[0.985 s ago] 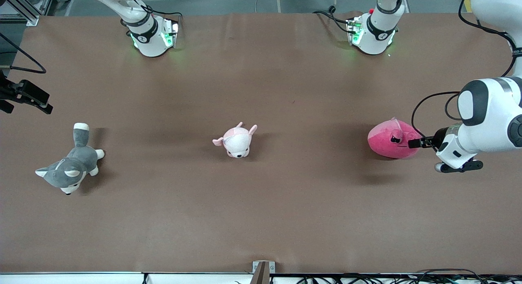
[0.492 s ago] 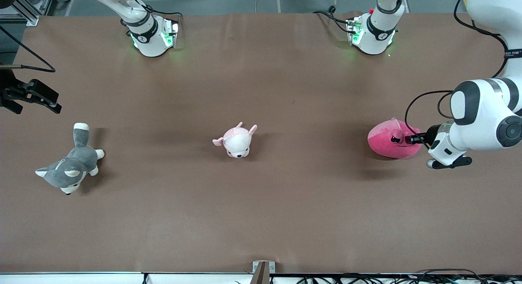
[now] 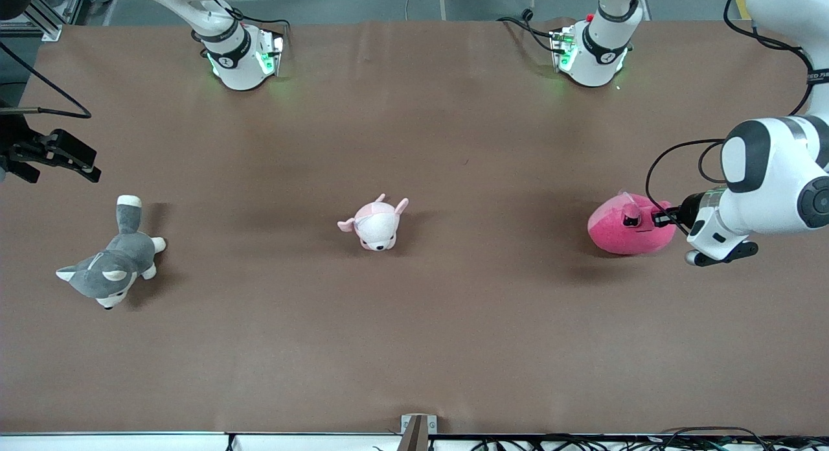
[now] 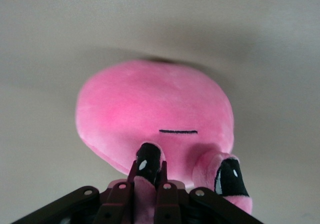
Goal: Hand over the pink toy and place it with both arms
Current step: 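Carry the pink toy toward the middle while the right gripper reaches it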
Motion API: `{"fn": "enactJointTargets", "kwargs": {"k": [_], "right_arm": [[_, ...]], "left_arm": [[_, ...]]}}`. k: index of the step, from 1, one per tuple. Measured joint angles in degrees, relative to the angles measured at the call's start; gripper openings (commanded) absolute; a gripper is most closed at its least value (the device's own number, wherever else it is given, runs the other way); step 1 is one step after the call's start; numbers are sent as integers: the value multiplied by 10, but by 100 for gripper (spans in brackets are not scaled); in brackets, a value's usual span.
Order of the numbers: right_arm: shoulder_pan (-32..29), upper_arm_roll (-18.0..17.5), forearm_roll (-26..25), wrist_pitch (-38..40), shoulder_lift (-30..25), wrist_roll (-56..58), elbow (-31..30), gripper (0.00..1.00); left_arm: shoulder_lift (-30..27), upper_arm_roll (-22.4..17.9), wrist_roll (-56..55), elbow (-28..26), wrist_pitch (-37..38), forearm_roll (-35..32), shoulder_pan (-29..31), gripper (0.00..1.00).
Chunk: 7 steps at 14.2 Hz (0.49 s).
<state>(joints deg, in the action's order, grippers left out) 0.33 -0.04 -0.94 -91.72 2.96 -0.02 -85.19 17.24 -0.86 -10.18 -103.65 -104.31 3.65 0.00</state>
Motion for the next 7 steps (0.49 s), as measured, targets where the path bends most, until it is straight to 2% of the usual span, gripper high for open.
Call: {"fn": "enactJointTargets", "kwargs": {"k": [2,7], "right_arm": [[2,0,0,0,13,0,-1,100],[14,0,1,7,40,0,-1,100]], "left_arm": [[-9,30,-48,36,34,3,0,0],[-22,158,-238,125,73,55,-11,0]]}}
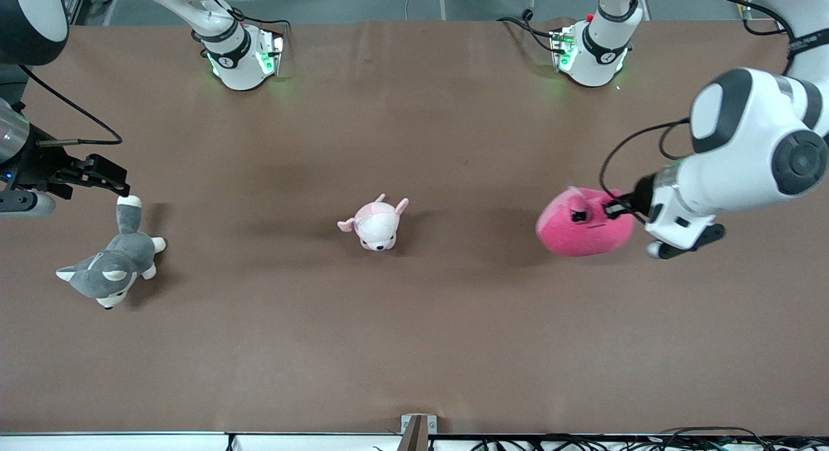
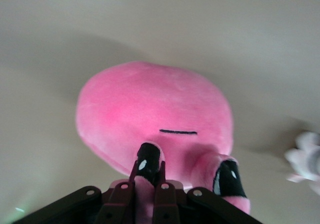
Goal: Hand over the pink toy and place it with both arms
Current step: 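Carry the pink toy toward the middle while the right gripper reaches it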
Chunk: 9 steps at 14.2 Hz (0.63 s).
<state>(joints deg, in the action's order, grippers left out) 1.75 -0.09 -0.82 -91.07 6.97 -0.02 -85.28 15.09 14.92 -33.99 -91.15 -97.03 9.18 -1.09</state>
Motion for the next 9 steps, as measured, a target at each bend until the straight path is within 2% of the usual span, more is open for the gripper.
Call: {"fn": "enactJointTargets", "kwargs": {"k": [2,4,6,9], "right_arm": [[0,1,14,9,0,0,0,99],[0,1,57,32,0,0,1,89],[0,4,131,45,0,0,2,85],[-3,8,242,66,0,-7,3,71]], "left_arm": [[0,53,-78,30,1,16,-7,0],[1,89,-147,57,1,25,-26,0],[6,96,-200,88,-1,28,-67,0],[19,97,-275,112,-50,29,-142,0]]}}
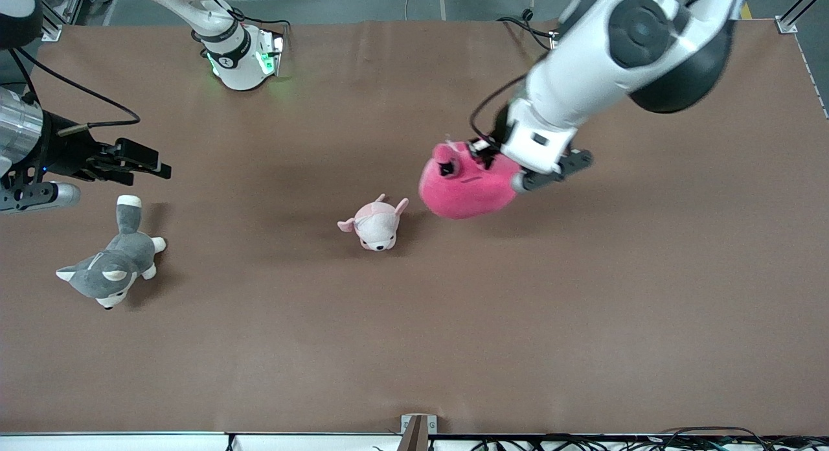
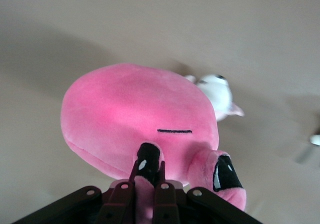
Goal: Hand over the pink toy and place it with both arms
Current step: 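Carry the pink toy toward the middle while the right gripper reaches it, then grasp the pink toy with the right gripper beside the left gripper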
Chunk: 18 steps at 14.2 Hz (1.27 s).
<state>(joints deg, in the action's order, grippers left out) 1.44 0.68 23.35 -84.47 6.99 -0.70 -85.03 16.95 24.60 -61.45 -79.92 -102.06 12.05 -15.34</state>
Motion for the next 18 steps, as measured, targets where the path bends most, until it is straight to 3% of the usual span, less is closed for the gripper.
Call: {"fn": "enactJointTargets", "kwargs": {"k": [3,7,13,18], "right_arm": [[2,-2,102,17,5,-32,-1,67],[43,-7,136,12,12,-42,-1,64],[101,-9,136,11,18,-47,-1,64],[137,-9,85,7,26,-47,-3,64]], "left_arm": [[22,0,-55,2,-98,0,-63,0],[78,0,-108,3,-245,0,-133,0],[109,-1,-131,27,-281,0,-171,0],[114,-2,-131,27,-281,0,-171,0]]}}
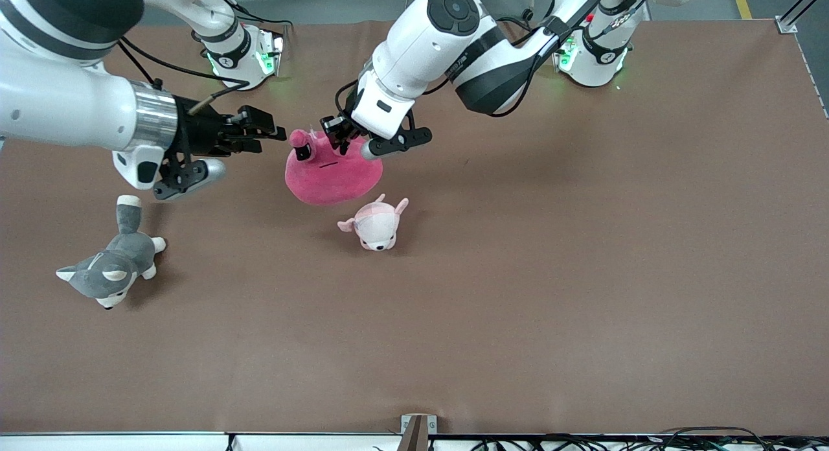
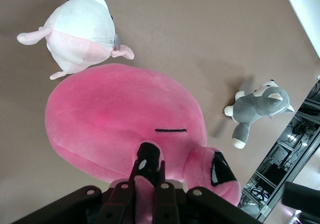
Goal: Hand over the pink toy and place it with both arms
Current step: 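Grasp the pink toy with the right gripper beside the left gripper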
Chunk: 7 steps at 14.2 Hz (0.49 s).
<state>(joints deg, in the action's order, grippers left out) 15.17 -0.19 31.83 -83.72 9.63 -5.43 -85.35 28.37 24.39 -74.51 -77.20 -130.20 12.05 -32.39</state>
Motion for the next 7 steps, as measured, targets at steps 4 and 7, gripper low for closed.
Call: {"fn": "enactJointTargets", "kwargs": {"k": [4,7], "right_arm": [[24,0,-16,-23,1,0,-14,64],[47,0,-51,-39,1,0,-27,64]], "left_arm": [[0,0,0,2,0,0,0,0],[0,0,0,3,0,0,0,0]]}}
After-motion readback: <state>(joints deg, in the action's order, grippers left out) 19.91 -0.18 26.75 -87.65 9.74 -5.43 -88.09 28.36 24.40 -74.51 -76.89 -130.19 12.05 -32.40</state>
